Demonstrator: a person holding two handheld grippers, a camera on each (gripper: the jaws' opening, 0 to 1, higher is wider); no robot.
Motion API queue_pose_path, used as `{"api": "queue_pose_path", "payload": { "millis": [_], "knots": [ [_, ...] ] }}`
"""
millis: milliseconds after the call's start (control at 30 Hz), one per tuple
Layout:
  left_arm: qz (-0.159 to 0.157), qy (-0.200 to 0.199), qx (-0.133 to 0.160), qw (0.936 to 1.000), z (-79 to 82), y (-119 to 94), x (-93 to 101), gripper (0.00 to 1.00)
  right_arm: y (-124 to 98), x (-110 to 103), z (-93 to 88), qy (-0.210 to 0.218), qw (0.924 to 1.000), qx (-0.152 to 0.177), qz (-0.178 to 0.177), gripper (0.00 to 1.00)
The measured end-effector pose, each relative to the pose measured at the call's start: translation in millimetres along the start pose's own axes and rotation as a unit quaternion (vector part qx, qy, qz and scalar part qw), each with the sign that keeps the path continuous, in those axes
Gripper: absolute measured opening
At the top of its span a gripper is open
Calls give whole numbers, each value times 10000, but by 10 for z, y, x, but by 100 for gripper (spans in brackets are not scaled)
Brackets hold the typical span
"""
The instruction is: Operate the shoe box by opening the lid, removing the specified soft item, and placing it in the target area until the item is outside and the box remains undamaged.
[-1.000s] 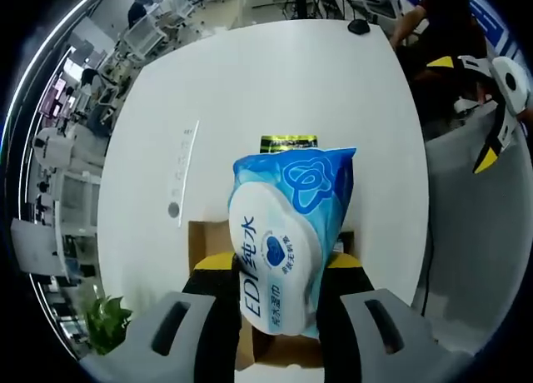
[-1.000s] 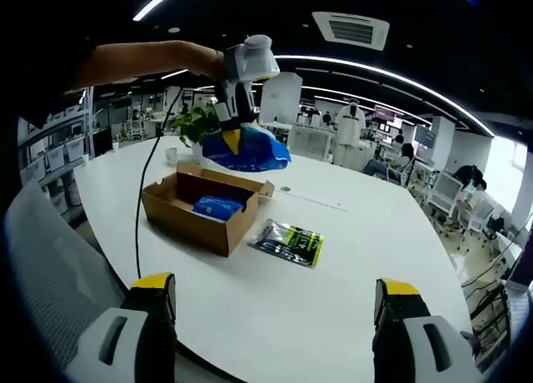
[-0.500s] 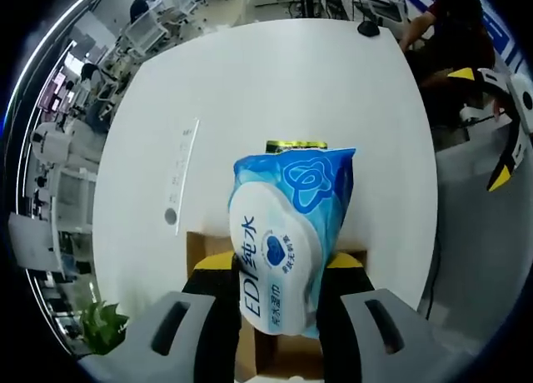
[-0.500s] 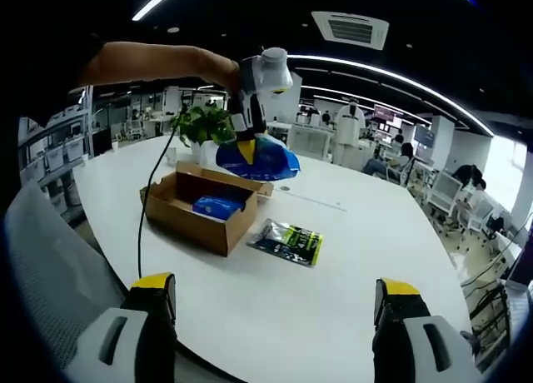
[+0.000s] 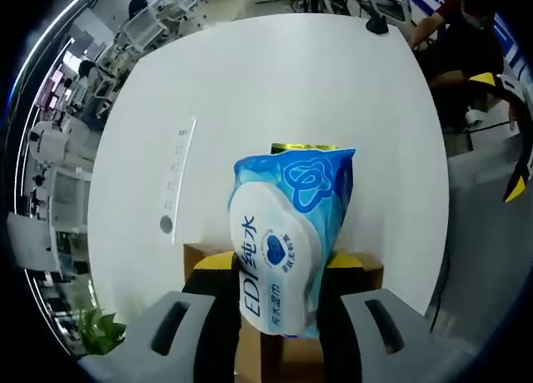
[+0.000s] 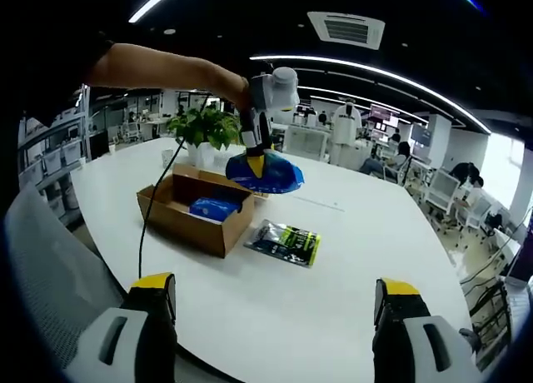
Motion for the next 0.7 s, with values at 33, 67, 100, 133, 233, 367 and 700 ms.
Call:
{"api": "queue_pose_path", "payload": {
  "millis": [33,67,100,133,233,367,700],
  "knots": [
    [-2,9,-5,10000,13,17,-3,31,-2,3,-1,6,10000,1,-4,99],
    [0,21,-17,10000,33,46,-7,31,-3,6,-4,13,10000,-5,-11,99],
    [5,40,-21,10000,47,64,-9,31,-4,9,-6,15,10000,-13,-15,99],
    [13,58,-20,10000,61,83,-12,31,-5,10,-8,22,10000,-22,-16,99],
    [13,113,-44,9999,105,143,-10,31,-8,12,-14,35,10000,-35,-27,99],
    [-28,160,-91,9998,153,205,-7,31,-8,12,-25,56,10000,-56,-39,99],
    [-161,283,-124,9994,265,182,21,31,-6,13,-35,64,9999,-83,-54,99]
  ]
}}
Point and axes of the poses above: the point that each gripper's makers call its tool centre point, and the gripper's own axes: y roughly forward along the fingers, x roughly to its right, z roughly out of its top, the point moved 10 cm from there along -y, roughly backward along the fingers, and after that the axes turned 8 degrees about z, right-handed, at the moved point
